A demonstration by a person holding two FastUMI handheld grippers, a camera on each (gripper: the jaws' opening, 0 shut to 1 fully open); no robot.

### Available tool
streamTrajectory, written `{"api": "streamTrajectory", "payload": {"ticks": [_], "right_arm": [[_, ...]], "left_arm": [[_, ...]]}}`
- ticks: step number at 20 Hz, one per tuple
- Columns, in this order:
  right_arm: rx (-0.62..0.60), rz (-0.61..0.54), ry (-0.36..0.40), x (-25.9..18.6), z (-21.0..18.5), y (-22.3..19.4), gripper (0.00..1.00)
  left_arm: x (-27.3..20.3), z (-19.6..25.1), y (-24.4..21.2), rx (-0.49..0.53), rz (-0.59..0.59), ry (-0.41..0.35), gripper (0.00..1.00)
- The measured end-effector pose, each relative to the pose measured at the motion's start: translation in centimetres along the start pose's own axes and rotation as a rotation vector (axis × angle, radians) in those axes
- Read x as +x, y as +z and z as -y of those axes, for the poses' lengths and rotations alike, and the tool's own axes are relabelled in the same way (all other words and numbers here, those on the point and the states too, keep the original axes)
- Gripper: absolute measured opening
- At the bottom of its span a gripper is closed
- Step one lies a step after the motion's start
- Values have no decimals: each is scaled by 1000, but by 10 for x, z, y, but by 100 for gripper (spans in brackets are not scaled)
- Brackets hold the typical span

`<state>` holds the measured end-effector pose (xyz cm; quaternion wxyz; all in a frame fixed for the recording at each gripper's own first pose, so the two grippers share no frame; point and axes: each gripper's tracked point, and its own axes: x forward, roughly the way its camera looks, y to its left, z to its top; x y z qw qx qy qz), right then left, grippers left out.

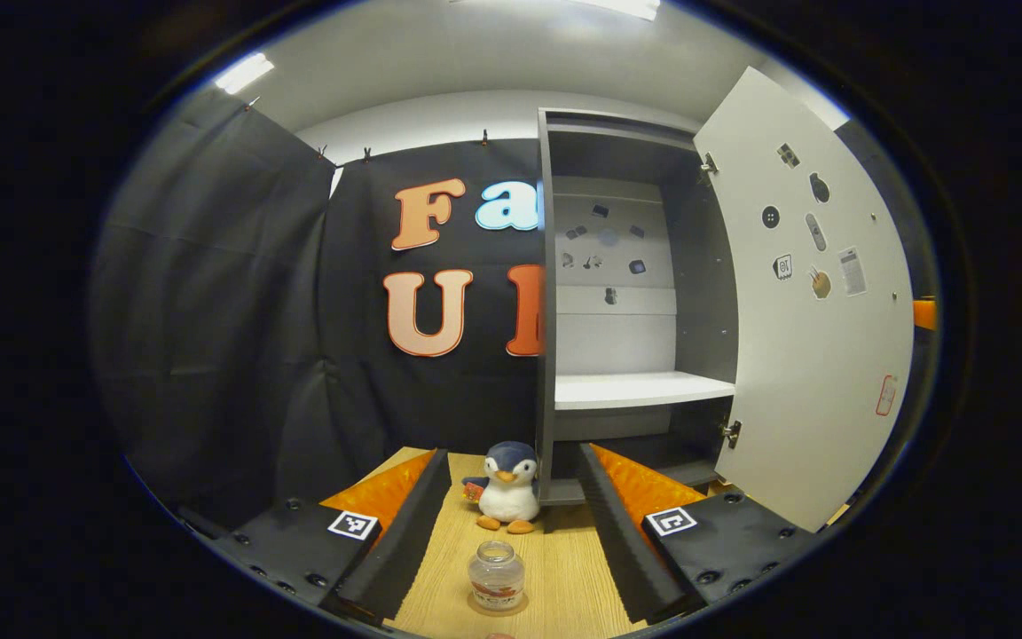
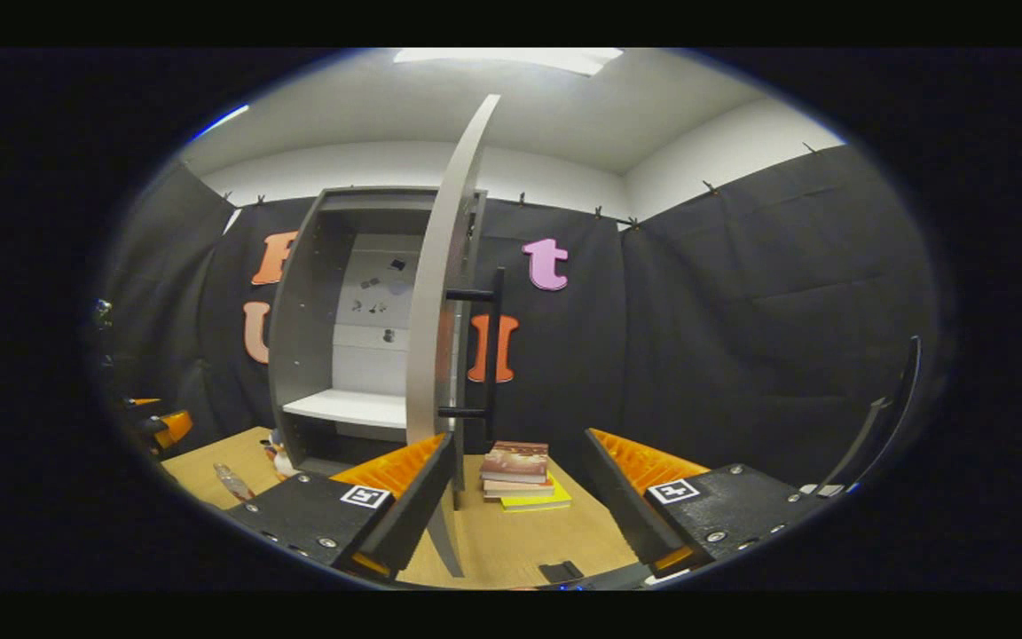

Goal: Open the cabinet door with the right hand, grasp the bottle in the cabinet with the left hand and place it on the coaster, then close the cabinet door with the right hand.

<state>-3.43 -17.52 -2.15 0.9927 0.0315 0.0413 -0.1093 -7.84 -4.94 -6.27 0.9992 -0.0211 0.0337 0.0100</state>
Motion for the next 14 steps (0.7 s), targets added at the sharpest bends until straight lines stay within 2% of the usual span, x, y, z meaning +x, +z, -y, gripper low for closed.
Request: {"api": "streamTrajectory", "payload": {"ticks": [1, 9, 14], "right_arm": [[10, -5, 21, -1, -9, -1, 90], [-1, -21, 216, 5, -108, 4, 90], [-42, 12, 259, 33, -149, 17, 90]], "left_arm": [[3, 1, 2, -4, 6, -4, 94], [25, 7, 6, 10, 36, -51, 94], [44, -19, 11, 15, 55, -33, 94]]}}
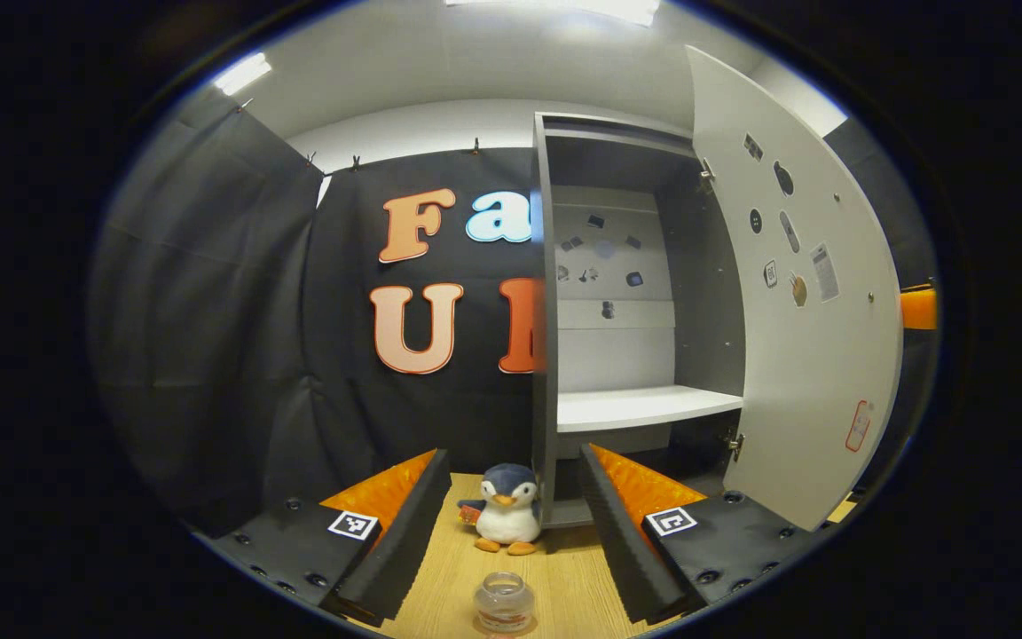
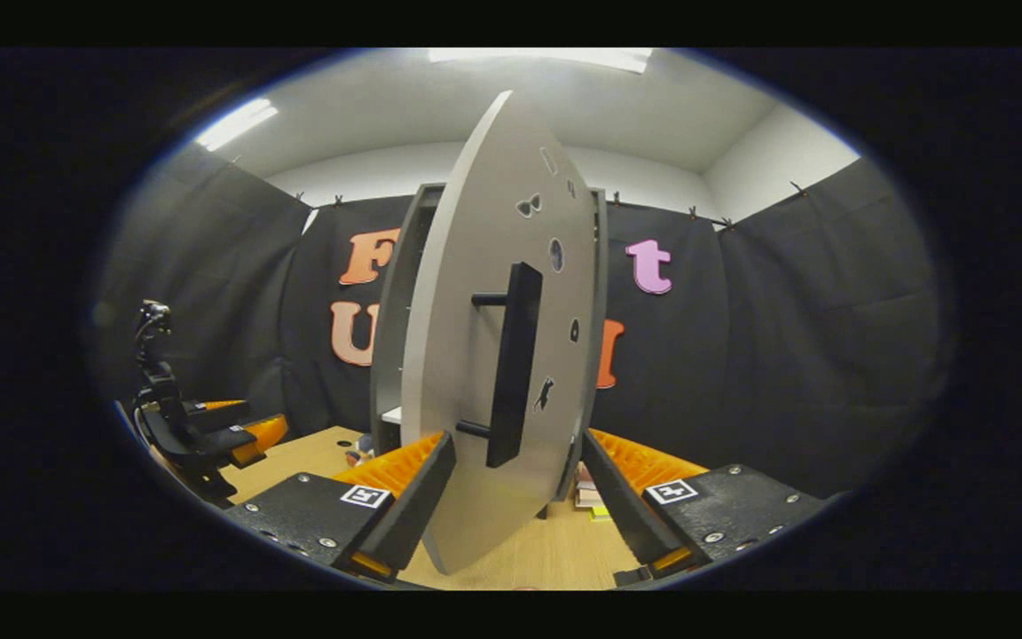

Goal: Open the cabinet door with the right hand, grasp the bottle in the cabinet with the left hand and place it on the coaster, then close the cabinet door with the right hand.

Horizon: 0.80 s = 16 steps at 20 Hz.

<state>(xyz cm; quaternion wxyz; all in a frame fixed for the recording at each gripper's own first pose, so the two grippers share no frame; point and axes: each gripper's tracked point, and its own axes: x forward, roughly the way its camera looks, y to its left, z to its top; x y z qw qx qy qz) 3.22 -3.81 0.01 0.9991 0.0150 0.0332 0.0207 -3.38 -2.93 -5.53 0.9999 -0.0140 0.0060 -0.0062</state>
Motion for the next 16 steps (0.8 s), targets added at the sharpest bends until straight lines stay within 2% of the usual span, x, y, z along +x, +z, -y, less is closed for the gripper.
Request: {"api": "streamTrajectory", "payload": {"ticks": [1, 2, 6, 7, 16], "right_arm": [[2, 4, 8, 8, -6, 1, 89], [7, 5, 18, 16, -14, 3, 94], [61, -3, 88, 47, -51, -1, 91], [73, 0, 100, 57, -59, 0, 95], [178, -27, 197, 136, -110, -7, 94]], "left_arm": [[4, -7, 0, 3, -2, 8, 94], [7, -15, 1, 4, 2, 18, 94], [16, -41, -2, 9, 3, 45, 94], [19, -47, -3, 11, 1, 51, 94], [40, -93, -10, -9, 1, 100, 94]]}}
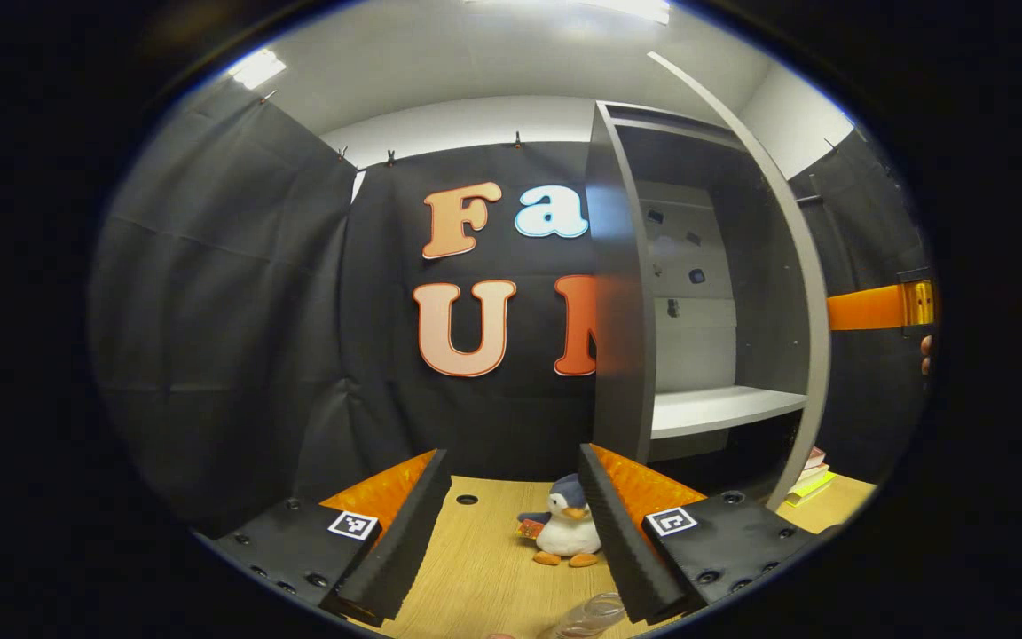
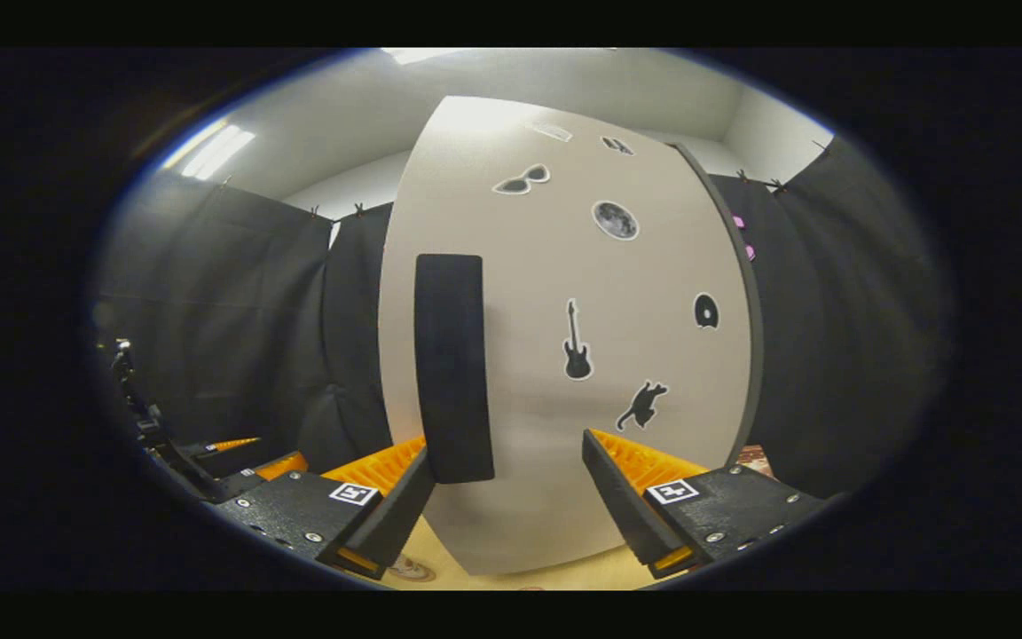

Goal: Open the cabinet door with the right hand, grasp the bottle in the cabinet with the left hand and place it on the coaster, then close the cabinet door with the right hand.

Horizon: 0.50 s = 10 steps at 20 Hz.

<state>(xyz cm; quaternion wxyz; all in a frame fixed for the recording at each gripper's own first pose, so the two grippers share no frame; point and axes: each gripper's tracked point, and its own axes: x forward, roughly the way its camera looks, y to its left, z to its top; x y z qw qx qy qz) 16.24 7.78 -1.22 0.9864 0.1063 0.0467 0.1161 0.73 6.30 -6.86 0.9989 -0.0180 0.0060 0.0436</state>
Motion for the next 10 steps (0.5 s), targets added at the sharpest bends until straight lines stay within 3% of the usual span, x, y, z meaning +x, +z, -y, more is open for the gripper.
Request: {"api": "streamTrajectory", "payload": {"ticks": [6, 10], "right_arm": [[86, -13, 26, 32, -3, -14, 94], [42, -8, -16, 33, -5, -15, 95]], "left_arm": [[19, -6, -13, -19, -20, -17, 94], [27, -8, -21, -41, -22, -20, 94]]}}
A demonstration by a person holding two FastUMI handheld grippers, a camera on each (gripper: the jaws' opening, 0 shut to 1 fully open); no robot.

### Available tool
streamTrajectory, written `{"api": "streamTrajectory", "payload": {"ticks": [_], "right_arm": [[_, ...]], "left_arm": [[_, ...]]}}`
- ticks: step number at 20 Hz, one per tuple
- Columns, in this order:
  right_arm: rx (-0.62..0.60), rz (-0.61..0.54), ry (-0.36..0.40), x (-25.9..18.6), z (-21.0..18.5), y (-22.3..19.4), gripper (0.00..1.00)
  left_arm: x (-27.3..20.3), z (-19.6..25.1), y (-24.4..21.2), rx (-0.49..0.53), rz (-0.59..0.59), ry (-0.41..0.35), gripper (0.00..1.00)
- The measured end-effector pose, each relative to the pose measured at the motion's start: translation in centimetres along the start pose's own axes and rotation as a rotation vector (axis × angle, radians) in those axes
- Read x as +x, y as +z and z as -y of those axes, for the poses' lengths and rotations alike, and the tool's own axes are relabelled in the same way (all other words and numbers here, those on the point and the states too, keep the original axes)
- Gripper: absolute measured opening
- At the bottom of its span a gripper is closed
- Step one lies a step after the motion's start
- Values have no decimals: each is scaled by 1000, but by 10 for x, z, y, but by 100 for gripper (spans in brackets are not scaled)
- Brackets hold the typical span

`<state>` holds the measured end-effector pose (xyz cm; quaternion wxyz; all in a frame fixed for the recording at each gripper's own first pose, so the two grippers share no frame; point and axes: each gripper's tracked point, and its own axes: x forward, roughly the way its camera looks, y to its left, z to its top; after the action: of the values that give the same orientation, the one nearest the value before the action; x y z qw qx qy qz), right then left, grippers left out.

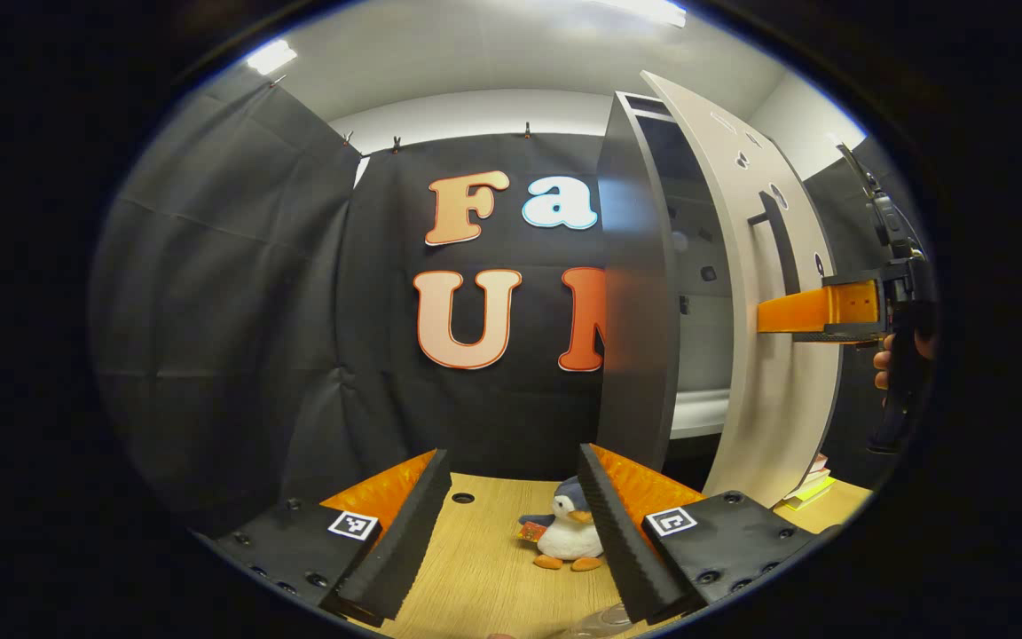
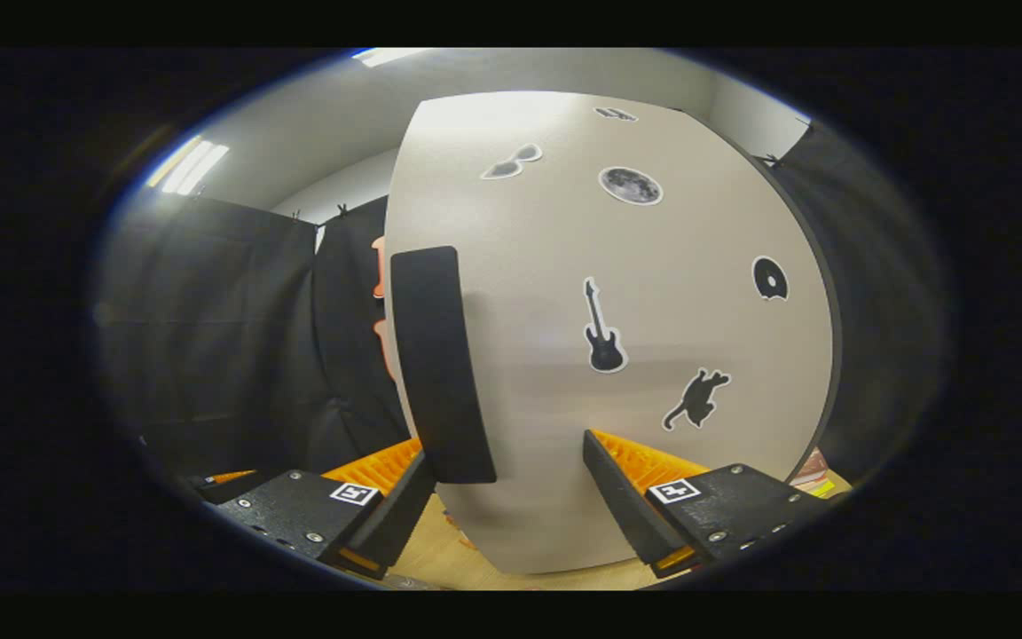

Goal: Open the cabinet door with the right hand, grasp the bottle in the cabinet with the left hand and place it on the coaster, then close the cabinet door with the right hand.

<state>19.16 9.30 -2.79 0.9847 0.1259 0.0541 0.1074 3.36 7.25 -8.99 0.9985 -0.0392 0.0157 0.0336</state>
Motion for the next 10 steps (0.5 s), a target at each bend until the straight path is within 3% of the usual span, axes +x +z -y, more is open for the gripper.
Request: {"api": "streamTrajectory", "payload": {"ticks": [10], "right_arm": [[-43, 19, -92, 2, -1, -3, 96]], "left_arm": [[15, -28, -13, -16, -25, 9, 94]]}}
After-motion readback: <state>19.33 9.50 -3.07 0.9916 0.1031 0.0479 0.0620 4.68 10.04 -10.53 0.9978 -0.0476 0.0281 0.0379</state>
